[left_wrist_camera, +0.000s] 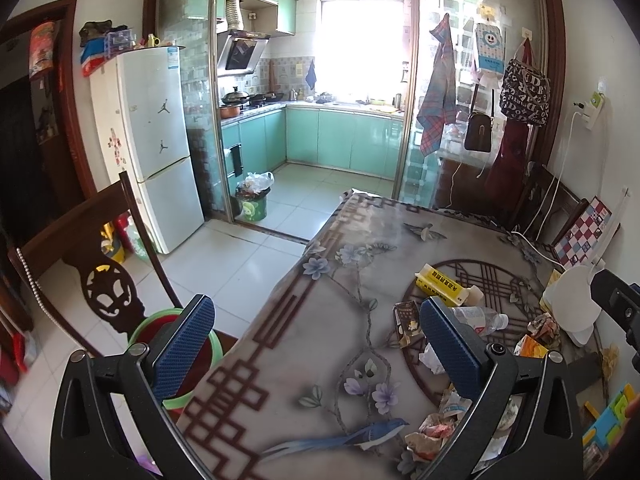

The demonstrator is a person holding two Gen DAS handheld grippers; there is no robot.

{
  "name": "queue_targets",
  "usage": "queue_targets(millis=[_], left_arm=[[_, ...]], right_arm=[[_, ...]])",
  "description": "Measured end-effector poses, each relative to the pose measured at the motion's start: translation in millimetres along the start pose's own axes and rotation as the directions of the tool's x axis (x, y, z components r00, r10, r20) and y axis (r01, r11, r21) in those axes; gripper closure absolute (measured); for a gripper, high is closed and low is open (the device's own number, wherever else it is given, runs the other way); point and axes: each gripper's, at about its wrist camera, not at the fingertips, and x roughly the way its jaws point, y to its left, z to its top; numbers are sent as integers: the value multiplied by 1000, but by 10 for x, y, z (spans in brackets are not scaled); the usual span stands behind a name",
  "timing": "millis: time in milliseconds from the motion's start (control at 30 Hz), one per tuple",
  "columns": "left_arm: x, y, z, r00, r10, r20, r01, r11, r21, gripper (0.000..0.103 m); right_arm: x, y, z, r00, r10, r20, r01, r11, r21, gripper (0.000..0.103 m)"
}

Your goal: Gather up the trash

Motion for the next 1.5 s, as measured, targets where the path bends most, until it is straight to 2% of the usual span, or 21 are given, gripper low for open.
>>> queue_targets(millis=[400,533,600,633,667,733,800,833,900,967,1000,1033,1067,1100,1167,1200,1233,1267,1333,1433,1500], left_arm=[[102,-135,-52,1000,-2,19,2,1000,21,0],[189,-192,-110,1000,-5,-14,5,999,37,0],[247,-234,-157,1000,-9,-25,11,997,80,0],[280,-275,-194,1000,-21,-19,23,994,108,0],[329,-314,-252,998,-33,-55,42,987,154,0],[446,-433,-418,985,-106,-138,136,964,230,0],[584,-609,-652,955,-180,-237,249,921,300,0],[658,-747,-781,935,-243,-259,319,895,313,0],[793,-970,-1092,874,-302,-380,433,840,328,0],[864,-1141,-1388,802,-308,-511,508,802,314,0],[910,-1226,-1501,775,-309,-552,532,790,304,0],[873,-1240,-1572,734,-316,-601,556,788,265,1],[883,-1266,-1619,707,-327,-627,568,790,229,7],[929,-1291,-1647,689,-333,-644,572,795,201,11],[1063,-1350,-1725,654,-349,-671,579,801,148,41],[1121,-1358,-1753,631,-353,-690,582,804,121,48],[1147,-1343,-1752,618,-367,-696,586,805,96,51],[1204,-1351,-1755,624,-382,-682,585,806,84,62],[1223,-1318,-1709,635,-385,-670,576,814,78,67],[1164,-1228,-1566,680,-382,-626,548,832,87,68],[1140,-1170,-1482,701,-383,-602,531,843,81,68]], right_arm=[[137,-123,-16,999,-22,-35,22,1000,15,0],[251,-179,-57,998,-29,-61,30,999,14,0],[334,-238,-71,997,-29,-70,28,999,-15,0],[391,-307,-79,997,-33,-66,31,999,-42,0],[457,-405,-92,998,-35,-61,31,997,-71,0],[658,-708,-120,996,-27,-90,16,992,-127,0],[943,-1108,-171,984,3,-180,-34,985,-169,0],[1089,-1306,-216,972,9,-233,-53,982,-181,0],[1369,-1660,-331,942,7,-336,-74,979,-188,0],[1639,-1958,-498,898,-19,-440,-79,976,-204,0],[1752,-2077,-595,875,-48,-482,-66,974,-215,0],[1835,-2172,-667,854,-79,-515,-44,974,-223,0],[1864,-2232,-716,845,-84,-529,-37,976,-214,0],[1841,-2247,-740,850,-42,-526,-66,981,-185,0],[1754,-2185,-772,858,61,-510,-153,978,-139,0],[1726,-2104,-787,856,86,-510,-183,972,-144,0],[1709,-1996,-810,853,97,-513,-209,964,-166,0],[1690,-1869,-830,850,100,-516,-226,956,-186,0],[1663,-1634,-860,839,147,-523,-294,933,-210,1],[1636,-1231,-890,811,213,-545,-405,876,-261,2],[1698,-1005,-938,806,215,-552,-438,844,-311,16]])
